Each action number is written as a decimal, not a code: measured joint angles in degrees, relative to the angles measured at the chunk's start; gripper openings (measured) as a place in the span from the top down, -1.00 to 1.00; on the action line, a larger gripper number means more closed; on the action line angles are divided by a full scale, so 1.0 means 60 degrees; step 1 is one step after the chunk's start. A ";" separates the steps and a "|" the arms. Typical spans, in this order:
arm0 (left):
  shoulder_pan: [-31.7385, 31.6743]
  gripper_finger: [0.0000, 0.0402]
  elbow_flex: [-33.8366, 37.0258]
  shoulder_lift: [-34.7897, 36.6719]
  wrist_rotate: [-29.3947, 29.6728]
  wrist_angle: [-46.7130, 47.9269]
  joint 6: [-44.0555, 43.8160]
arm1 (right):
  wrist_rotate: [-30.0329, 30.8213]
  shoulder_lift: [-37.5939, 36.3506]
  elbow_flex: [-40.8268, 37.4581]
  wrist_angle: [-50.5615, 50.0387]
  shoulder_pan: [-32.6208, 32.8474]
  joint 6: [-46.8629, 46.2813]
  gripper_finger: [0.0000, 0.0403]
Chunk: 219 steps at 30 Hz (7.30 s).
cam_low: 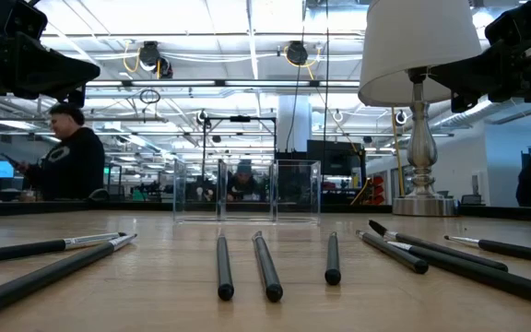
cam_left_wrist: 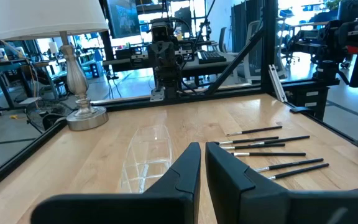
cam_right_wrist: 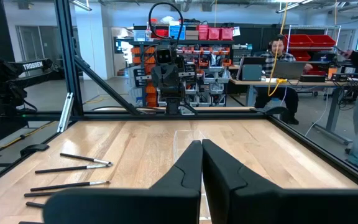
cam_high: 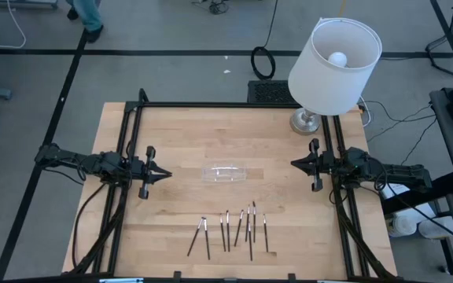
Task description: Pick & Place Makeup Supplies
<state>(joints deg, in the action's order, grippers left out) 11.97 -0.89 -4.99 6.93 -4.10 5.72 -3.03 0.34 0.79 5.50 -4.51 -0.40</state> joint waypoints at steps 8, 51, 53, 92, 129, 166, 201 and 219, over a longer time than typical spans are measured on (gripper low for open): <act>0.0003 0.85 0.0003 0.0000 -0.0002 0.0000 0.0000 | 0.0004 0.0000 -0.0002 0.0002 0.0000 0.0002 1.00; 0.0003 0.85 0.0002 0.0000 -0.0001 0.0001 0.0000 | 0.0031 0.0157 -0.0002 0.0538 0.0018 -0.0137 1.00; 0.0003 0.85 0.0001 0.0000 -0.0003 0.0003 0.0000 | 0.0010 0.0313 -0.0002 0.0584 0.0018 -0.0566 1.00; 0.0003 0.85 0.0004 0.0000 0.0001 0.0000 0.0000 | 0.3968 1.3245 0.9911 -0.5948 0.4649 -0.3089 0.93; 0.0001 0.85 0.0004 0.0000 0.0001 0.0000 0.0000 | 0.3457 1.4571 0.5761 0.1869 0.4681 -0.3322 -0.10; 0.0001 0.85 0.0004 0.0000 0.0001 0.0003 0.0000 | 0.3206 1.5730 0.5754 0.2543 0.4437 -0.3322 -0.10; 0.0001 0.85 0.0004 0.0001 0.0001 0.0001 0.0000 | 0.2983 1.5737 0.5761 0.2808 0.4303 -0.3318 -0.10; 0.0002 0.85 0.0004 0.0004 0.0001 0.0000 0.0000 | 0.2954 1.6321 0.5776 0.3029 0.4196 -0.3328 -0.10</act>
<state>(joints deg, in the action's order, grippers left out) 11.99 -0.86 -4.97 6.94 -4.10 5.72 14.70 98.27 35.44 23.67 20.66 -20.37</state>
